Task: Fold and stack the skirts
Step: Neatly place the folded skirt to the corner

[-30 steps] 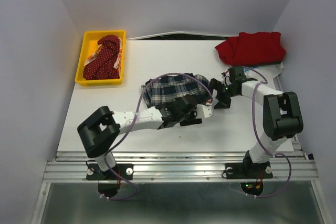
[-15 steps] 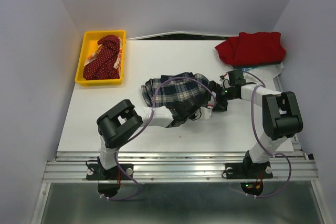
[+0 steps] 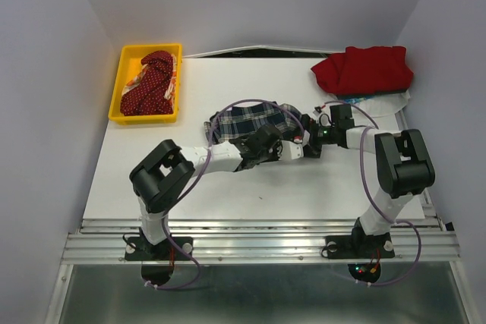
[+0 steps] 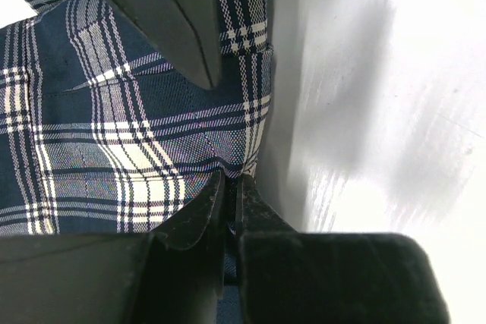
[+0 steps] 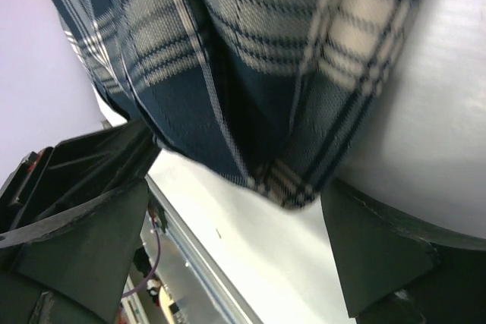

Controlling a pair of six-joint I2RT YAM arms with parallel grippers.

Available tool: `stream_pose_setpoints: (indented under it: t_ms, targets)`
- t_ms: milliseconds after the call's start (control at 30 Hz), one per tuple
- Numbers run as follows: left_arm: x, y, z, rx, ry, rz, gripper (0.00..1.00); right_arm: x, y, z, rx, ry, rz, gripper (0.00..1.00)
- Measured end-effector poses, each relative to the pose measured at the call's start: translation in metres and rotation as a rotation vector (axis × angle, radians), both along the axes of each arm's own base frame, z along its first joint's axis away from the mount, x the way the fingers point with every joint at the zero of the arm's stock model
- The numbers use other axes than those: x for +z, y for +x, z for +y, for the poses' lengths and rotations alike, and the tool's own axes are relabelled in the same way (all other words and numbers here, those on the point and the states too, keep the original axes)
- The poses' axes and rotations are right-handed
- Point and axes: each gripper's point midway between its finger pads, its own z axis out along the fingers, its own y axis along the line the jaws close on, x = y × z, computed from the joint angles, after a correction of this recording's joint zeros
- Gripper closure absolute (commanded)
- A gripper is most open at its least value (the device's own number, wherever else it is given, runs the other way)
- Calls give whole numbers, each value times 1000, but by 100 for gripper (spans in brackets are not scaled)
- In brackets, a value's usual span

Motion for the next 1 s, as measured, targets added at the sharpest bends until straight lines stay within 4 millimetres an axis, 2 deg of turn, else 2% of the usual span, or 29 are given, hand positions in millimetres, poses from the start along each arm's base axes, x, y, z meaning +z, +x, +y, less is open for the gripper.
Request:
stream_pose_setpoints:
  t_ms: [200, 467, 700, 900, 967, 1000]
  targets:
    - [3, -5, 1, -33, -45, 93, 100, 3, 14, 17, 17, 38, -85, 0]
    - [19, 2, -3, -62, -114, 180, 100, 5, 15, 49, 84, 125, -159, 0]
    - [20, 1, 1, -86, -110, 220, 100, 5, 22, 61, 97, 227, -168, 0]
    - [23, -5, -8, -139, -130, 237, 100, 8, 32, 77, 108, 293, -181, 0]
    - [22, -7, -7, -147, -126, 243, 100, 8, 35, 82, 110, 305, -192, 5]
    - [21, -7, -7, -149, -121, 245, 100, 9, 36, 85, 111, 308, -201, 14]
